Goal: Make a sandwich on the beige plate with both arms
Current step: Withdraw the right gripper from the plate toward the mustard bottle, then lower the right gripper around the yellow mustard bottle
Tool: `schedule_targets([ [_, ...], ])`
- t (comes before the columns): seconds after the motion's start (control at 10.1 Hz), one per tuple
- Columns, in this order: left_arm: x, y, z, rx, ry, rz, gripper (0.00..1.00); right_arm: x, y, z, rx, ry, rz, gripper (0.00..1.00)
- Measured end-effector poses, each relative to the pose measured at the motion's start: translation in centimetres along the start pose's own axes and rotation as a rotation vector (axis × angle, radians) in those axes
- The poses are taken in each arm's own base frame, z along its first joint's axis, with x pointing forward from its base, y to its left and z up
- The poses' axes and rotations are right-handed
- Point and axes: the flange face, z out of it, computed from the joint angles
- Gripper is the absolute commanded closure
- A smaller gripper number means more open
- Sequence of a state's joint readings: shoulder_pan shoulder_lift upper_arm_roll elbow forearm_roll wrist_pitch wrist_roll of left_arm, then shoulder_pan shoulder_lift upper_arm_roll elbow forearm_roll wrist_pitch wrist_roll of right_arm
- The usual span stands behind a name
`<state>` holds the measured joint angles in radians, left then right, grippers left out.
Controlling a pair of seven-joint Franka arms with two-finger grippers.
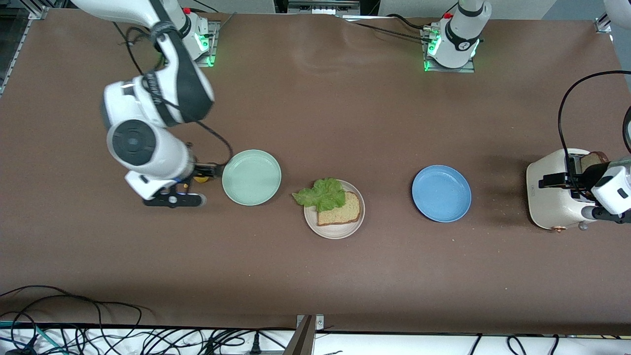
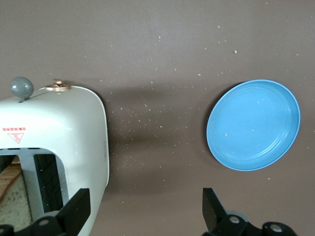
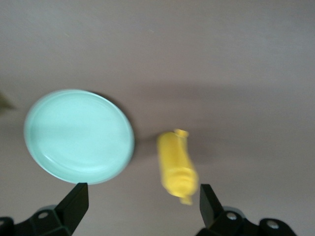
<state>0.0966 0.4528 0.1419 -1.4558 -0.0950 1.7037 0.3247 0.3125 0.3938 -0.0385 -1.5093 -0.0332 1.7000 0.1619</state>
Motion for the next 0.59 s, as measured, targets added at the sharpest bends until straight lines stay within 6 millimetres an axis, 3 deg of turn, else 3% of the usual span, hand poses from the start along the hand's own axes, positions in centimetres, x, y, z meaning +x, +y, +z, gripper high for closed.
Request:
schedule_targets([
  [0.3, -0.1, -0.2, -0.3, 0.002, 0.004, -0.004, 0.0, -6.1, 10.9, 1.4, 0.107, -0.003, -0.234, 0.0],
  [0.59, -0.1, -0.2, -0.4, 0.002, 0.006, -0.004, 0.0, -10.3, 19.0, 5.3, 0.262, 0.072, -0.411, 0.0],
])
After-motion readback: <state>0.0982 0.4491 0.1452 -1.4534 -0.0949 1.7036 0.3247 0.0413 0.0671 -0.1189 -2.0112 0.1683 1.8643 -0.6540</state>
